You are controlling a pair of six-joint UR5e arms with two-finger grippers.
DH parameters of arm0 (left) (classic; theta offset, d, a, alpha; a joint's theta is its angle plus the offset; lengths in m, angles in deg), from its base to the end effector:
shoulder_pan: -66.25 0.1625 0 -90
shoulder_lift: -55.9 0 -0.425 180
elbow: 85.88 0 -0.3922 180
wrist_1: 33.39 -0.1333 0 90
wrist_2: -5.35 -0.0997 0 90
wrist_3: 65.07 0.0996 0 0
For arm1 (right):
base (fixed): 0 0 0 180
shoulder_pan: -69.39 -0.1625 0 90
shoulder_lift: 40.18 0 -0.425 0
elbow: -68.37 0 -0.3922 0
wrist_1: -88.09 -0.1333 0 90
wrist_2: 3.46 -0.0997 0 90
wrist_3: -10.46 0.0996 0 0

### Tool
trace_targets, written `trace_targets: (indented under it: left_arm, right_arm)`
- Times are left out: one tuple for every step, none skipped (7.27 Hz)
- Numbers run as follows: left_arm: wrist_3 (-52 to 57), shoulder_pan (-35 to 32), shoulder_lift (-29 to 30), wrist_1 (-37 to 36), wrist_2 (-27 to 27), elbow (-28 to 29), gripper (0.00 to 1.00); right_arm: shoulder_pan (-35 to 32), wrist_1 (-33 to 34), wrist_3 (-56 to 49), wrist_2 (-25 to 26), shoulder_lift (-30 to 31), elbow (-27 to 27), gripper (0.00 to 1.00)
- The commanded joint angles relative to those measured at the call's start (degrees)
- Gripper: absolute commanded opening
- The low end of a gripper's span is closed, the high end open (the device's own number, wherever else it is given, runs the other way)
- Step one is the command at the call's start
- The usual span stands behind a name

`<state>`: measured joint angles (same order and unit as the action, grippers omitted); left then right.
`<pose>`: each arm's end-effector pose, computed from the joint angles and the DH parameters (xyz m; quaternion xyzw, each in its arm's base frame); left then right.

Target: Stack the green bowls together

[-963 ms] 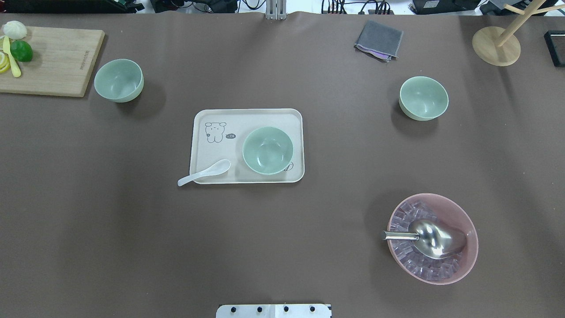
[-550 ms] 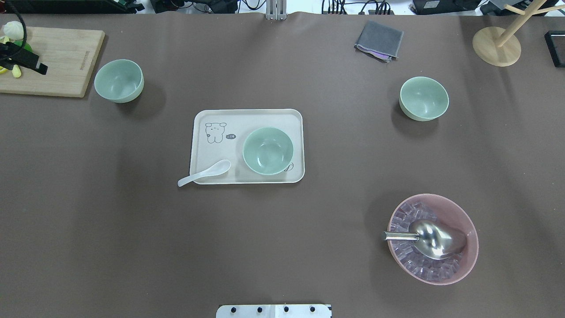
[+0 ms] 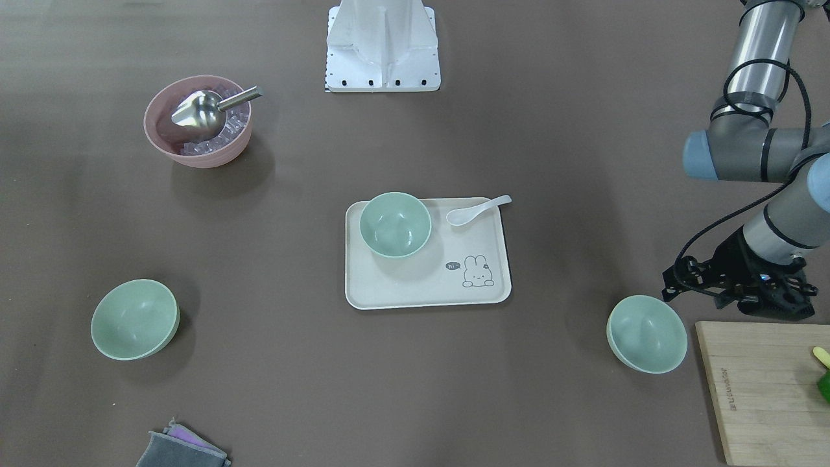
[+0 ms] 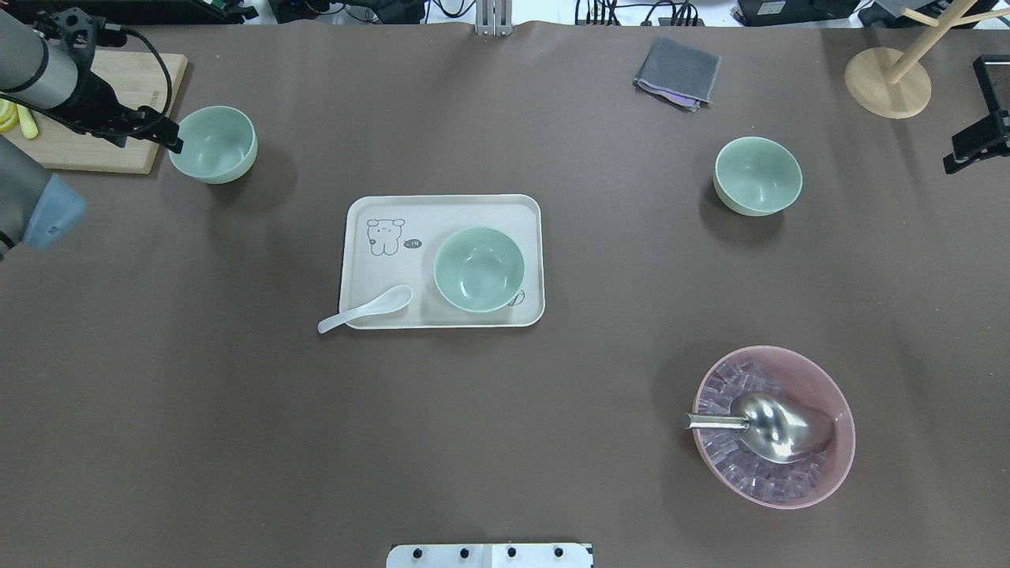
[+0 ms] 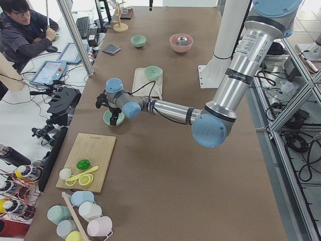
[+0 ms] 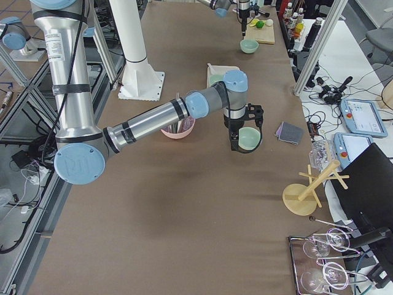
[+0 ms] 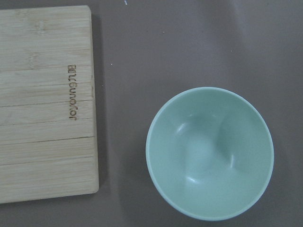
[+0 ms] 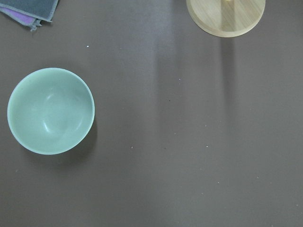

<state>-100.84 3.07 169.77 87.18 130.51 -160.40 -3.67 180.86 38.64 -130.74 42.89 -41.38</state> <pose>0.2430 -0.6489 0.4945 0.1237 0.4085 0.0303 0.9038 -0.0832 -0.5235 0.4403 0.0613 -0.3641 0.0249 0.9290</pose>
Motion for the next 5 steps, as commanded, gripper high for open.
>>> trace_targets:
  left_arm:
    - [-0.4, 0.5, 1.6, 0.7, -2.5, 3.1, 0.86]
    - [-0.4, 0.6, 2.8, 0.8, -2.7, 4.8, 0.75]
    - [-0.4, 0.5, 3.2, 0.7, -2.6, 5.2, 0.64]
    - [-0.5, 0.5, 3.6, 0.7, -2.5, 5.4, 0.48]
    - [-0.5, 0.5, 4.2, 0.7, -2.2, 6.1, 0.44]
  right_arm:
    - [1.9, -2.7, 1.4, 1.7, -2.0, 2.5, 0.94]
    - [1.9, -3.3, 1.7, 1.7, -2.0, 2.7, 0.94]
    - [1.9, -3.4, 2.7, 1.7, -2.0, 2.5, 0.94]
    - [1.9, -3.4, 2.8, 1.7, -2.0, 2.5, 0.94]
    - [1.9, -3.4, 2.8, 1.8, -2.0, 2.5, 0.94]
